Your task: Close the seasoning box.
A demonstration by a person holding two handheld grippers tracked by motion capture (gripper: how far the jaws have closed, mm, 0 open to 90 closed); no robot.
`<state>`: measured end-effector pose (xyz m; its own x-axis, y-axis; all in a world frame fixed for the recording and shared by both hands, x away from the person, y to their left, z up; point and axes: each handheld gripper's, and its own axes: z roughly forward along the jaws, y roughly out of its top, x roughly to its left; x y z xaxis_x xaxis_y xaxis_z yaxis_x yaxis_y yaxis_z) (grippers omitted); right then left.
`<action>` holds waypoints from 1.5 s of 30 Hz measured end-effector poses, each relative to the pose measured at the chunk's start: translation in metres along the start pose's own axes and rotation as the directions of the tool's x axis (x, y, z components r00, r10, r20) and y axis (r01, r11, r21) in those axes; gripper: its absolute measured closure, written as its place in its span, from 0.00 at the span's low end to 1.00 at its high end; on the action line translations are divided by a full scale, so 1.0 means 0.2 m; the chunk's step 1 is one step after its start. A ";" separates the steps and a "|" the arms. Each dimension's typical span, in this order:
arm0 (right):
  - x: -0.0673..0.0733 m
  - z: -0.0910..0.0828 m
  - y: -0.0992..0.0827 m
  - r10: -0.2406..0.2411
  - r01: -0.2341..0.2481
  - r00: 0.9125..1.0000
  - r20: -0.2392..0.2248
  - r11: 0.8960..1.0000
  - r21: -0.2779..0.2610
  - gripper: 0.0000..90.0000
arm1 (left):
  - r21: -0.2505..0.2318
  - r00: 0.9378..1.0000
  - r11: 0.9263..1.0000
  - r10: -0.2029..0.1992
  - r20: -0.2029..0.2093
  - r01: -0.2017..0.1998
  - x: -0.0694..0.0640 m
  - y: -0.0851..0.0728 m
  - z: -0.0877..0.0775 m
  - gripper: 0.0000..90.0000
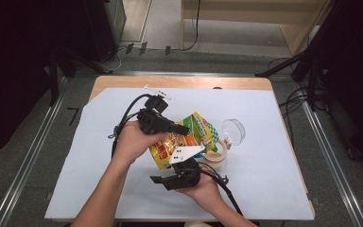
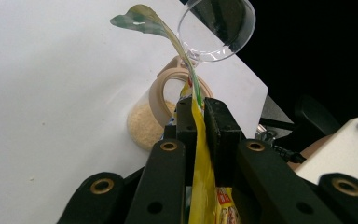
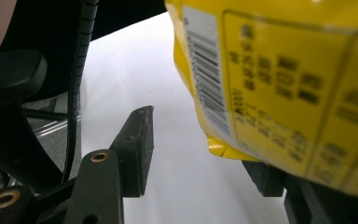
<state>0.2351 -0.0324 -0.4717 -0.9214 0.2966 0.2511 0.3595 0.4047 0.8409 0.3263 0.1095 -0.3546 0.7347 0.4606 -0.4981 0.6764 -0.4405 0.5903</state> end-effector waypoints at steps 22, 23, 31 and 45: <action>0.01 -0.01 -0.04 -0.012 0.012 0.999 0.036 1.000 0.000 0.53 | 0.004 0.999 0.999 0.043 0.018 -0.043 0.04 -0.08 -0.05 0.98; 0.01 -0.01 -0.04 -0.014 0.015 0.999 0.038 1.000 0.000 0.53 | 0.009 0.998 0.999 0.052 0.021 -0.052 0.05 -0.08 -0.06 0.98; 0.01 -0.03 -0.05 -0.015 0.016 0.998 0.054 1.000 -0.011 0.53 | 0.013 0.998 0.998 0.055 0.029 -0.056 0.08 -0.11 -0.08 0.98; -0.02 -0.04 -0.07 0.006 -0.007 0.997 0.074 1.000 0.010 0.53 | 0.038 0.999 0.998 0.038 0.039 -0.040 0.10 -0.13 -0.08 0.94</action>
<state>0.2319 -0.0457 -0.4810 -0.9055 0.3627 0.2202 0.3676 0.4112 0.8341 0.3220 0.1420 -0.3691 0.7615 0.4129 -0.4997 0.6482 -0.4876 0.5849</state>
